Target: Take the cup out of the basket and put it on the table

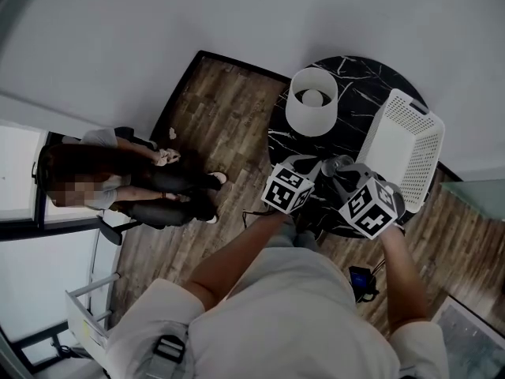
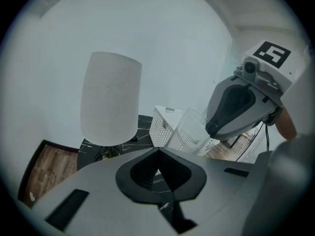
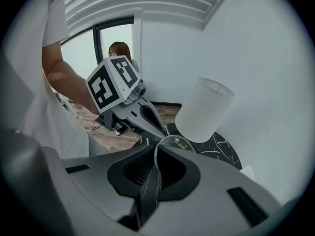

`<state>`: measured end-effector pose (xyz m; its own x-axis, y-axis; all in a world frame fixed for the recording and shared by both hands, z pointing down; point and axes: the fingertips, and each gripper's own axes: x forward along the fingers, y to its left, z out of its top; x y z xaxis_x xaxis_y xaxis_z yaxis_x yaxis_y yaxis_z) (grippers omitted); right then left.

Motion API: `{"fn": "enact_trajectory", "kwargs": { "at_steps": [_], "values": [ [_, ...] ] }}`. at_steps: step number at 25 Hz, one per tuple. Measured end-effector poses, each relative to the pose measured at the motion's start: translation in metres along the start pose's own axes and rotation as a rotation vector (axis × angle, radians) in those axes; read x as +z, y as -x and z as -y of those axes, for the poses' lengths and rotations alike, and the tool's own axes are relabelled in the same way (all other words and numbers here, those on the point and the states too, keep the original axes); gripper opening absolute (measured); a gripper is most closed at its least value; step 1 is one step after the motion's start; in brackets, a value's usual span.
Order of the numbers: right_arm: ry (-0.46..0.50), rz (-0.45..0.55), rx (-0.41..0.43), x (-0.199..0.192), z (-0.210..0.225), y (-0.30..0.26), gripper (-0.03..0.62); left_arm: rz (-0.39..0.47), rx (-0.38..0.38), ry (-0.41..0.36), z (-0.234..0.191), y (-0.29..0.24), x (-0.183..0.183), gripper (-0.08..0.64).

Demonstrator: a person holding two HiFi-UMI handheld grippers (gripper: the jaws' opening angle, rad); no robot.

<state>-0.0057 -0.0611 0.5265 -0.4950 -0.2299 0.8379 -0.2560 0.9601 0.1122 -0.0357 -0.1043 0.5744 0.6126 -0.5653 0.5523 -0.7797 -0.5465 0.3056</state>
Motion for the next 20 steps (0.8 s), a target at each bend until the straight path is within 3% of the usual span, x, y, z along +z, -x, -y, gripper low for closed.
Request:
{"fn": "enact_trajectory", "kwargs": {
  "at_steps": [20],
  "values": [
    [0.025, -0.128, 0.023, -0.044, -0.027, -0.075, 0.021, -0.171, -0.066, 0.025, -0.022, -0.047, -0.072, 0.005]
  ]
}}
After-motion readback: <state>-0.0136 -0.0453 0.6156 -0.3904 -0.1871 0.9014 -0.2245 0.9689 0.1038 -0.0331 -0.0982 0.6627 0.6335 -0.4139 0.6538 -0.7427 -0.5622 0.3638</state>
